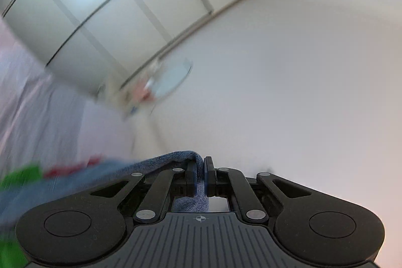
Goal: Fold clothes
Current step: 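Lift the jeans off the pile and drop them on the open bed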
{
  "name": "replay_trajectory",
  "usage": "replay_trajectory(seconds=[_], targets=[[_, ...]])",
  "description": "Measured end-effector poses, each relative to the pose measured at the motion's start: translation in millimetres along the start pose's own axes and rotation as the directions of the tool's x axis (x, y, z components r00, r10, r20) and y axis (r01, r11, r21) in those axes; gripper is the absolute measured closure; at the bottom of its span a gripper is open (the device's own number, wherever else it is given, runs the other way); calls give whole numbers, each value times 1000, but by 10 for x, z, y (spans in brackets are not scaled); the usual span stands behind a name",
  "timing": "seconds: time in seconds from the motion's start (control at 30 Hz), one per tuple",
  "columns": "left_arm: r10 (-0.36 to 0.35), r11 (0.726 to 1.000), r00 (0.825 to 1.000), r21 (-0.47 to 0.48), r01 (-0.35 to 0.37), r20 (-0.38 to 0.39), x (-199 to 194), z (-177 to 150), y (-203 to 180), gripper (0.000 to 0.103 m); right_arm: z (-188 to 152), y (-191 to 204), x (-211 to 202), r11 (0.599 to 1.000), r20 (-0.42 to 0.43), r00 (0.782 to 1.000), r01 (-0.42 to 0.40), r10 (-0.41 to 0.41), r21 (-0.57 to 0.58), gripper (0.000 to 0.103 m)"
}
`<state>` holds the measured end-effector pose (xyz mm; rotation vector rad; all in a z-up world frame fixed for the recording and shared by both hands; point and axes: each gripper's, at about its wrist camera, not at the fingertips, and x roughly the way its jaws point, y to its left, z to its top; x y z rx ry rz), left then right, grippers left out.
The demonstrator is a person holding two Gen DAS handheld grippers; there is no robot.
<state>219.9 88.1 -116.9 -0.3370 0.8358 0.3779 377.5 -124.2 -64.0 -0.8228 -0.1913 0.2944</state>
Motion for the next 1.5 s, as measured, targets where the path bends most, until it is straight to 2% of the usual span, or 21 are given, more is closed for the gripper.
replay_trajectory(seconds=[0.13, 0.27, 0.33, 0.43, 0.7, 0.87, 1.0, 1.07, 1.1, 1.17, 1.2, 1.23, 1.3, 1.4, 1.43, 1.5], targets=[[47, 996, 998, -76, -44, 32, -268, -114, 420, 18, 744, -125, -6, 999, 140, 989, 42, -42, 2, 101], [91, 983, 994, -169, -79, 65, -590, -275, 895, 18, 1484, -300, -270, 997, 256, 964, 65, -75, 48, 101], [110, 975, 991, -203, -92, 79, -754, -362, 1113, 18, 1822, -366, -475, 994, 288, 954, 63, -87, 92, 101], [137, 962, 985, -249, -108, 102, -1061, -517, 1436, 18, 2202, -451, -813, 984, 316, 947, 8, -64, 176, 101], [220, 934, 965, -317, -166, 142, -1862, -953, 2197, 18, 2750, -182, -1559, 962, 325, 941, -169, 93, 214, 101], [260, 920, 955, -337, -200, 144, -2324, -1281, 2582, 18, 3004, 2, -1972, 939, 329, 934, -231, 141, 255, 101], [300, 901, 944, -364, -235, 134, -2670, -1573, 2891, 18, 3303, 36, -2301, 932, 376, 913, -264, 158, 250, 101], [320, 888, 938, -387, -248, 132, -2821, -1708, 3036, 18, 3478, 76, -2427, 929, 426, 889, -288, 169, 233, 101], [330, 881, 935, -399, -255, 132, -2883, -1770, 3092, 18, 3547, 212, -2445, 930, 423, 879, -321, 222, 179, 101], [348, 862, 930, -431, -266, 121, -3002, -1917, 3194, 18, 3666, 615, -2422, 912, 366, 852, -410, 375, 21, 99], [356, 852, 928, -447, -271, 115, -3061, -1994, 3244, 18, 3726, 817, -2411, 889, 328, 833, -454, 446, -55, 87], [363, 842, 925, -463, -276, 109, -3120, -2070, 3293, 18, 3786, 1018, -2400, 858, 284, 810, -497, 513, -130, 80], [370, 824, 924, -493, -281, 92, -3212, -2236, 3352, 18, 3905, 1421, -2377, 771, 180, 756, -578, 629, -268, 38], [366, 818, 928, -498, -288, 66, -3279, -2480, 3365, 18, 3524, 1998, -2490, 704, 29, 742, -622, 670, -343, 37], [367, 816, 929, -495, -300, 42, -3274, -2554, 3359, 18, 3342, 2143, -2542, 676, -25, 723, -658, 691, -331, 37], [364, 810, 931, -491, -321, -8, -3208, -2678, 3345, 18, 3052, 2348, -2604, 620, -103, 663, -735, 741, -274, 37]])
